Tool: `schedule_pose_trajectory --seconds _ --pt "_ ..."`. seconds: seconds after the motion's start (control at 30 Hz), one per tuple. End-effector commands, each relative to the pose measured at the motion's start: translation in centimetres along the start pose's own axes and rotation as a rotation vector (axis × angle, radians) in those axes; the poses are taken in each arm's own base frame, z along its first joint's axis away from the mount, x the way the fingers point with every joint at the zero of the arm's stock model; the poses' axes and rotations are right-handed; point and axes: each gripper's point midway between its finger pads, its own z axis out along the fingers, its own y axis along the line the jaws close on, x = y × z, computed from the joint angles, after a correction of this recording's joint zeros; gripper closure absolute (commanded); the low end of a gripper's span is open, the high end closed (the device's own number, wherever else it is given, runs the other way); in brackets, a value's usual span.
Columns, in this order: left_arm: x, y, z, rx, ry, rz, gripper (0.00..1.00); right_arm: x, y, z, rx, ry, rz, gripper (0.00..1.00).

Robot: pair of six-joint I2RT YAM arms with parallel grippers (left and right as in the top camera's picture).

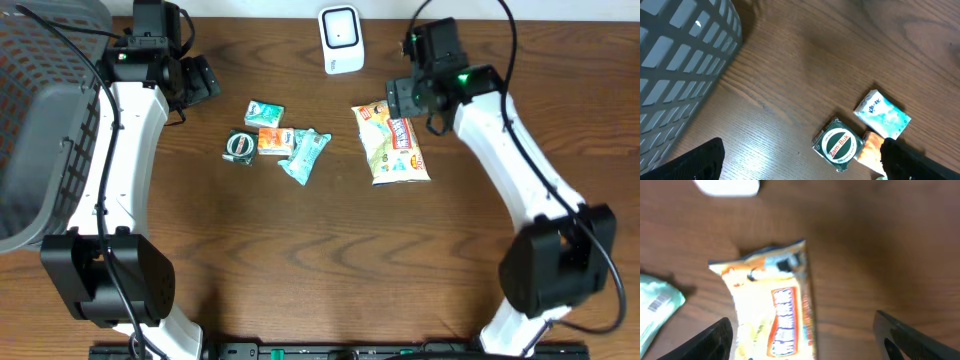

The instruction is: Scan the item barcode

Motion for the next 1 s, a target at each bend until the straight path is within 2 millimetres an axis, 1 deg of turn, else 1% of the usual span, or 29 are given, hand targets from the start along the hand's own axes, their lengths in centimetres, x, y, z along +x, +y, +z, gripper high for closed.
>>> schedule_pose_trajectory --seconds 0.0,0.17,0.23,0.3,0.37,0.4,0.47,0.53,0.57,0.63,0.7,0.73,0.8,0.9,0.97 --pt "-0.2 0.1 0.1 -0.011 -0.005 0.006 0.02 3.5 3.0 4.1 -0.218 0.149 0.040 0.16" --pt "-0.2 0.1 0.1 -0.011 -0.005 0.006 0.02 6.6 3.4 8.2 -0.205 0.261 0.037 0.18" --pt "-0.2 0.1 0.1 -0.011 -0.005 0.006 0.02 7.8 3.7 9.5 -0.200 0.301 0.050 0.18" --pt "-0.2 0.1 0.1 -0.011 -0.005 0.006 0.02 8.7 3.8 10.4 -0.196 0.331 0.056 0.21" --pt "-0.2 0.1 0.1 -0.011 -0.005 0.006 0.02 9.3 4.0 10.9 -0.195 0.349 0.055 0.33" --pt "-0.2 0.1 0.1 -0.011 -0.005 0.006 0.02 9.4 4.0 11.0 -0.195 0.352 0.054 0.42" --pt "-0.2 0.1 0.1 -0.011 -0.005 0.006 0.02 9.3 4.1 11.0 -0.196 0.350 0.052 0.70" --pt "-0.2 0.1 0.1 -0.011 -0.005 0.006 0.02 8.8 4.1 10.7 -0.198 0.333 0.051 0.91" --pt "-0.2 0.1 0.1 -0.011 -0.005 0.006 0.02 8.2 4.2 10.4 -0.200 0.319 0.051 0.99" --pt "-0.2 0.1 0.1 -0.011 -0.005 0.006 0.02 6.8 4.3 9.7 -0.202 0.280 0.067 0.99" --pt "-0.2 0.1 0.1 -0.011 -0.005 0.006 0.02 4.4 4.3 8.7 -0.207 0.214 0.088 0.99" --pt "-0.2 0.1 0.1 -0.011 -0.005 0.006 0.02 3.0 4.3 8.2 -0.211 0.173 0.101 0.99" --pt "-0.2 0.1 0.1 -0.011 -0.005 0.006 0.02 -0.6 4.3 7.0 -0.225 0.065 0.118 0.99" --pt "-0.2 0.1 0.1 -0.011 -0.005 0.006 0.02 -6.3 4.6 5.3 -0.251 -0.127 0.114 0.99" --pt "-0.2 0.1 0.1 -0.011 -0.005 0.006 0.02 -9.4 5.0 4.3 -0.268 -0.246 0.106 0.99"
